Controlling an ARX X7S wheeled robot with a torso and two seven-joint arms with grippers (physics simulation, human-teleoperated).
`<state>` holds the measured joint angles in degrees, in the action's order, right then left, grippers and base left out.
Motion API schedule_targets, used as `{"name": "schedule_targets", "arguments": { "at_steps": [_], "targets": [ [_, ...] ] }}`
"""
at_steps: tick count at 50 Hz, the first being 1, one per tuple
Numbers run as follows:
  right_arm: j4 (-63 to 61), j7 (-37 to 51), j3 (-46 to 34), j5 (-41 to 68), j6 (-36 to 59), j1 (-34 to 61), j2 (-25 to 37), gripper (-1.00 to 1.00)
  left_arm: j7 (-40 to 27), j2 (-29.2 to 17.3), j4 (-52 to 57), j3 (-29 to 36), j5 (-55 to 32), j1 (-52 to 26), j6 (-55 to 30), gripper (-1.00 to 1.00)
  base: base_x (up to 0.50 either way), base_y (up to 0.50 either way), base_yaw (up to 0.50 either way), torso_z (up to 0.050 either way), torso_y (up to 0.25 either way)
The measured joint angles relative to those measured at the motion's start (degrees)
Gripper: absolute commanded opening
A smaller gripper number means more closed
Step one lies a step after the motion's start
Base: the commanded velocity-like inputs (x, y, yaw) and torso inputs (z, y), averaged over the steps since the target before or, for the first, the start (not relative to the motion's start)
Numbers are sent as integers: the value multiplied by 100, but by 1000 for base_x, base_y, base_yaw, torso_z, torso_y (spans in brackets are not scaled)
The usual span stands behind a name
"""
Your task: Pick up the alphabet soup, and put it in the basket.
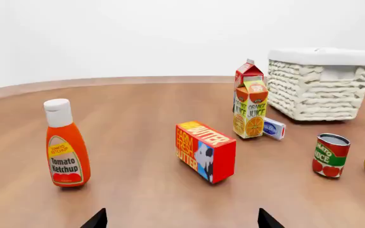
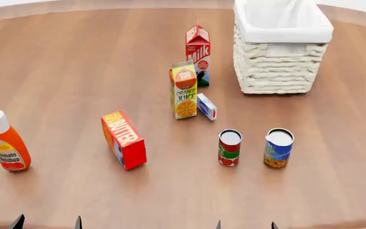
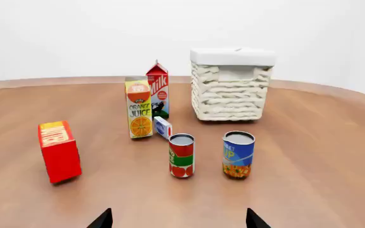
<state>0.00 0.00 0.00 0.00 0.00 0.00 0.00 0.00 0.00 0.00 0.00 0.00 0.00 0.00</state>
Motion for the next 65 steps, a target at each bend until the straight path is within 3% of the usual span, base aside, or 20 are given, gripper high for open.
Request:
{"name": "schedule_targets", "arguments": {
  "at_steps": [9,21,38,47,65],
  "targets": [
    [-224,256,-209,233,-28,13,298,100,-157,-239,-4,150,-157,-72,9,100,0,0,0,0,0],
    [608,366,-532,563,-667,181,279,100,-267,-449,-479,266,59,-52,335,100,0,0,0,0,0],
    [962,656,-922,995,-1029,214,441,100,-389,-641,-373,408,69,48,301,100,-1,-500,0,0,0],
    [1049,614,-932,1305,-1079,328,580,100,-512,-654,-355,495,76,-60,199,100,5,0,0,0,0],
    [1160,629,-1039,1603,-1095,453,705,100,-734,-792,28,548,20,-8,-38,100,493,0,0,0,0]
  ]
}}
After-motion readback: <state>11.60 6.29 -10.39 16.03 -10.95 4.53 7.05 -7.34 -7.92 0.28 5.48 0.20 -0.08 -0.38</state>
